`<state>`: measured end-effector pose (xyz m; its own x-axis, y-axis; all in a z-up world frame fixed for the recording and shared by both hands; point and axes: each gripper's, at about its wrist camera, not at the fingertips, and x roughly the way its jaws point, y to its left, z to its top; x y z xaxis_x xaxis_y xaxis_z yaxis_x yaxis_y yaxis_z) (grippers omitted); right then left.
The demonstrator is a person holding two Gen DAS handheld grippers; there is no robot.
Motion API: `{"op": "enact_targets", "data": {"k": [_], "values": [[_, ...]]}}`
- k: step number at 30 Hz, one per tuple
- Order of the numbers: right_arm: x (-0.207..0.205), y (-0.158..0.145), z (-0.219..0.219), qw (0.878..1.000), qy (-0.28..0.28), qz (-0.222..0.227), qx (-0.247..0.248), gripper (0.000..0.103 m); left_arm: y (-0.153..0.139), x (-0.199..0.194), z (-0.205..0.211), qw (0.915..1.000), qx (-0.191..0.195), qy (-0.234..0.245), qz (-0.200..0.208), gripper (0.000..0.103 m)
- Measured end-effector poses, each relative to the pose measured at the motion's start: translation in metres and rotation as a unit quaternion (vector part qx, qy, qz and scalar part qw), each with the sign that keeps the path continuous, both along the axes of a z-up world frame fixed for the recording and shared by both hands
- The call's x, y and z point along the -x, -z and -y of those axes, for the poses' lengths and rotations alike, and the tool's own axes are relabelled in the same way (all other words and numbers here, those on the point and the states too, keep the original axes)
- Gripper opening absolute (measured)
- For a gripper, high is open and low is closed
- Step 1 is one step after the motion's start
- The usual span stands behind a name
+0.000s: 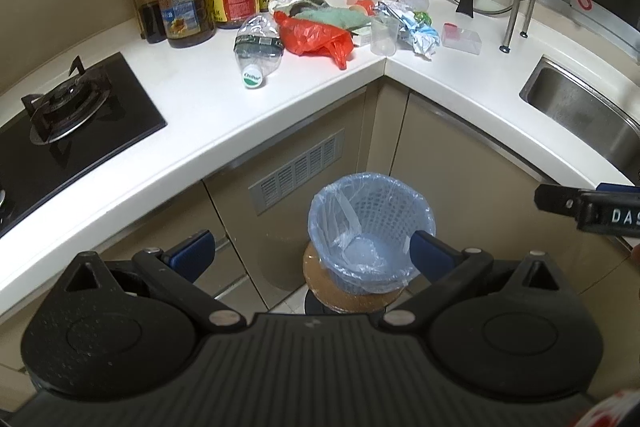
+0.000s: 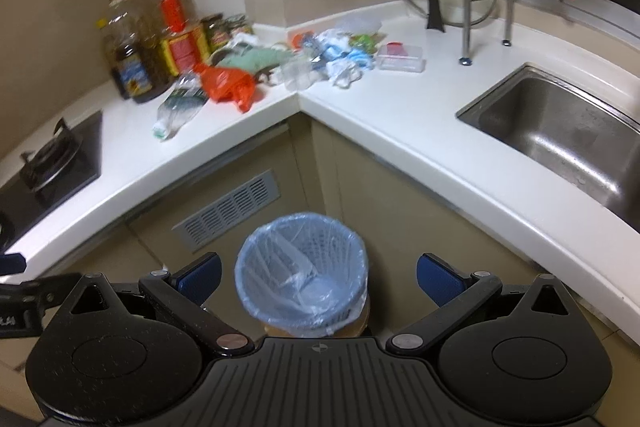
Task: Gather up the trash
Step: 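Move both tools up to the cluttered counter toward the trash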
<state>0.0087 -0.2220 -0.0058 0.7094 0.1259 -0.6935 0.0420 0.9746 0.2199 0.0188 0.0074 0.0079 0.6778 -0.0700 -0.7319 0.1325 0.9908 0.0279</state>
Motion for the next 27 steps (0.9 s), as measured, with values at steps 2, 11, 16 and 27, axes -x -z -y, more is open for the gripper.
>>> {"op": "enact_targets", "data": {"k": [2,11,16,27], "values": [[-0.003,0.0,0.001,1.0,0.003,0.001,-0.009,0.103,-0.002,-0.009,-0.004,1.0,-0.003,0.004,0.006,0.103],[-0.024,0.007,0.013,0.995,0.014,-0.003,-0.097,0.103,-0.004,-0.037,-0.021,0.9988,0.006,0.037,0.032,0.103],[-0.032,0.013,0.021,0.991,0.039,-0.006,-0.125,0.103,-0.002,-0.059,-0.019,0.998,0.008,0.051,0.036,0.103],[-0.085,0.028,0.022,0.997,-0.004,0.004,-0.074,0.103,0.014,-0.113,-0.003,0.9988,0.015,0.036,0.029,0.099]]}}
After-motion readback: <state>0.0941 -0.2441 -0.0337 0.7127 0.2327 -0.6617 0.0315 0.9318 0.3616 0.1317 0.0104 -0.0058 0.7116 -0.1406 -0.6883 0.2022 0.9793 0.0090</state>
